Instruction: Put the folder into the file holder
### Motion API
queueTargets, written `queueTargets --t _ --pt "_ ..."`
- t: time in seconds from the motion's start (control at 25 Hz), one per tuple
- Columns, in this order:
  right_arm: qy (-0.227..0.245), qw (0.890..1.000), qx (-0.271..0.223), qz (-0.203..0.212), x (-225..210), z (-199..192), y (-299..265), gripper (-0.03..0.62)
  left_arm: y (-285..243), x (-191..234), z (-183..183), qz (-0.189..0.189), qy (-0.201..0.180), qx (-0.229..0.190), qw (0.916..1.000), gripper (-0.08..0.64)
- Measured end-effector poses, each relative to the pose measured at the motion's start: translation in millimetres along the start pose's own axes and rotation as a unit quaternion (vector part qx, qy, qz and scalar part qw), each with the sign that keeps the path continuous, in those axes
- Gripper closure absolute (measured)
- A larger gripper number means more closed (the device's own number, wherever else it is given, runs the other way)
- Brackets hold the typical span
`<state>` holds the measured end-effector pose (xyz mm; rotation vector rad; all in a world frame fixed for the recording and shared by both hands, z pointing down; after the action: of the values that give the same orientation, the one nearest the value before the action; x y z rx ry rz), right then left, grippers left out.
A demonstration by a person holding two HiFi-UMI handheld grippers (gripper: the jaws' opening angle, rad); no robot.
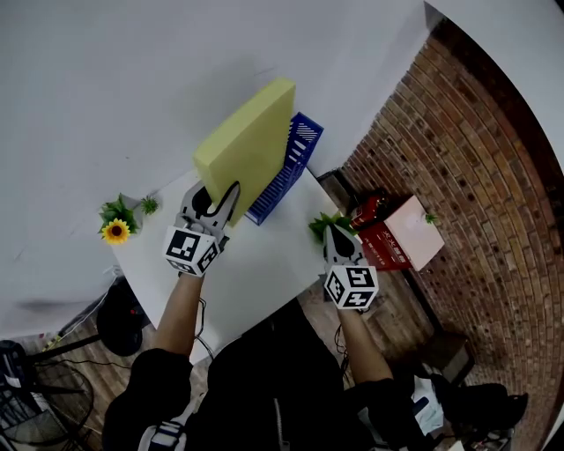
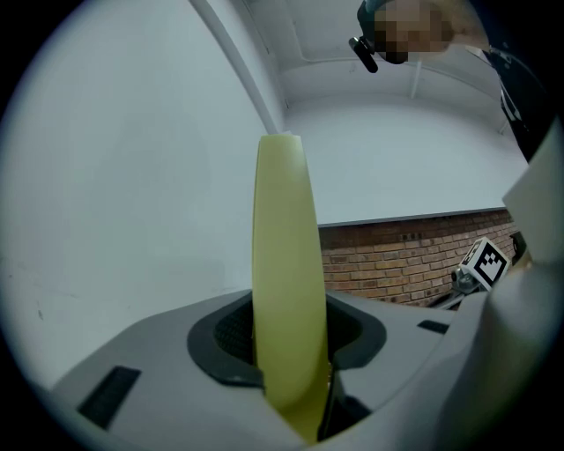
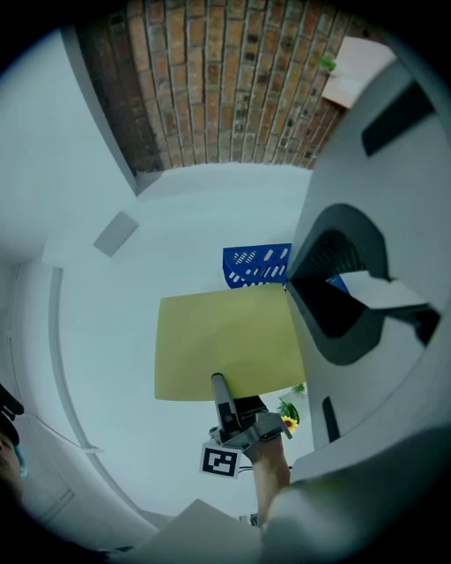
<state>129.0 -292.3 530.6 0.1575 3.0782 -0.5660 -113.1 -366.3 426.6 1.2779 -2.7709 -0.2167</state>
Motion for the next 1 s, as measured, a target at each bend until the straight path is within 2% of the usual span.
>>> queueTargets --t 0.12,0.56,1.0 --pt "0.004 1.000 0.007 -0.003 -3.9 -2.4 -4.7 0.584 -12.8 0.5 0.4 -0.012 -0.006 -0.005 0.9999 0.385" --pt "0.006 0.999 0.036 -0.008 -14.2 -12.6 -24.6 0.584 -50.8 10.1 -9.5 -0.025 0.009 -0.020 0.9994 0.384" --pt "0.007 0.998 0.058 0.006 -12.9 -17.9 -38.1 0.584 -63.1 10.7 -28.2 -0.039 0.013 -0.042 0.9983 0.384"
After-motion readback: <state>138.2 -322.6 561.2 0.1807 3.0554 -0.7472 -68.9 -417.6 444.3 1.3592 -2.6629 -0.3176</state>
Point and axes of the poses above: the fingertips, and each gripper's own axes: y backward along the fingers, x to its left, z out of its top, the point moved 1 cm from there along y, backward along the fingers, and after that the axes turned 13 degrees about -z, right-handed, at the moved point
